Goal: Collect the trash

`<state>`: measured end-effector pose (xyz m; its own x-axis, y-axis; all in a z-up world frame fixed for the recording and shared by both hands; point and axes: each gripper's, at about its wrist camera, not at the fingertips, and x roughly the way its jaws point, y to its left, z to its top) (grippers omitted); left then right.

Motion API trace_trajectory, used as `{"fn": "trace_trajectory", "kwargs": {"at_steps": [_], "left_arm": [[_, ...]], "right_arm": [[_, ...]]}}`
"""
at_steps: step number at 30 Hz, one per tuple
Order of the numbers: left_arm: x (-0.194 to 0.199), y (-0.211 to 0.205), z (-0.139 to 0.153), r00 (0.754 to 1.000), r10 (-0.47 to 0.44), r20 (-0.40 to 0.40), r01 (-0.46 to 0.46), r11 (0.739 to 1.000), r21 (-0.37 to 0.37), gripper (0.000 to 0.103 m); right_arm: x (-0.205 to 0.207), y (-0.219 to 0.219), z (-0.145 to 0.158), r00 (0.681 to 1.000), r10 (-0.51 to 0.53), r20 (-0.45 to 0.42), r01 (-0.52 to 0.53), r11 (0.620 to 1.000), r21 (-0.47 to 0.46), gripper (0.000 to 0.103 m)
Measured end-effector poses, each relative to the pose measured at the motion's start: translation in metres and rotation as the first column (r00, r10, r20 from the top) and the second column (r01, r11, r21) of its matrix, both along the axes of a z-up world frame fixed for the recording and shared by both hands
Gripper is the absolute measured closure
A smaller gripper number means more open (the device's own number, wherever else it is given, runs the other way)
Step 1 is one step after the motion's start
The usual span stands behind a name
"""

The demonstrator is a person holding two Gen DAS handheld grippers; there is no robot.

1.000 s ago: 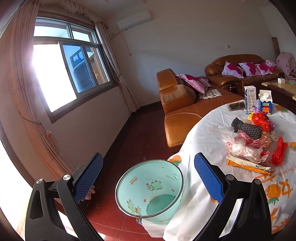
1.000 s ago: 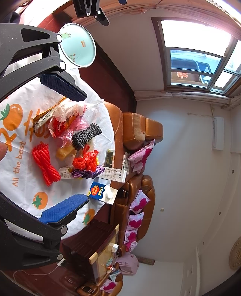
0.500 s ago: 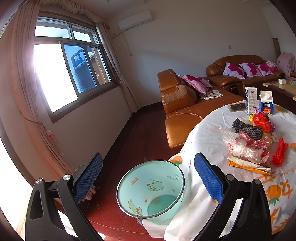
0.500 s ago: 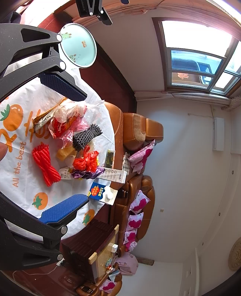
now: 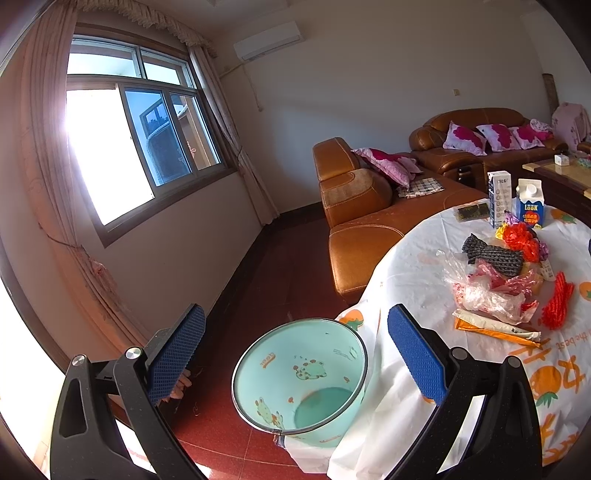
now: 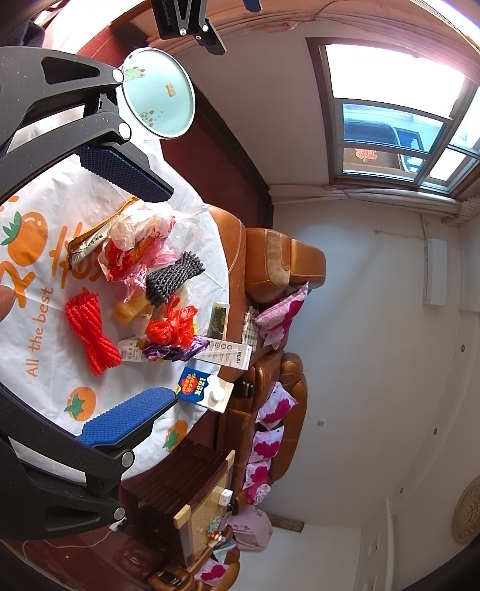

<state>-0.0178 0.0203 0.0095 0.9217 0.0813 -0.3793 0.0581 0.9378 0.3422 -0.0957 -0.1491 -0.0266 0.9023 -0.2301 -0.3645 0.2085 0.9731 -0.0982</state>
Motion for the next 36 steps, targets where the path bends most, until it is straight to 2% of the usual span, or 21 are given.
{"fn": "trace_trajectory", "kwargs": {"at_steps": [27,36], "left_arm": [[-0.0015,-0.0037,-0.0046,1.0,-0.024,-0.014,0.025,1.0,0.009,0.006],[-0.0004,-0.0006,-0.0026,0.999,-0.031,-0.027,0.031,0.999,-0.009,0.006]], "right_arm": [[0.0004,0.0047,-0.0049,1.0,0.011,-0.011,-0.011,1.0,-0.016,0.004],[0.0007,0.0053,-0.0053,1.0,0.012,-0.012,-0.013,1.0,-0.017,0.004]]}}
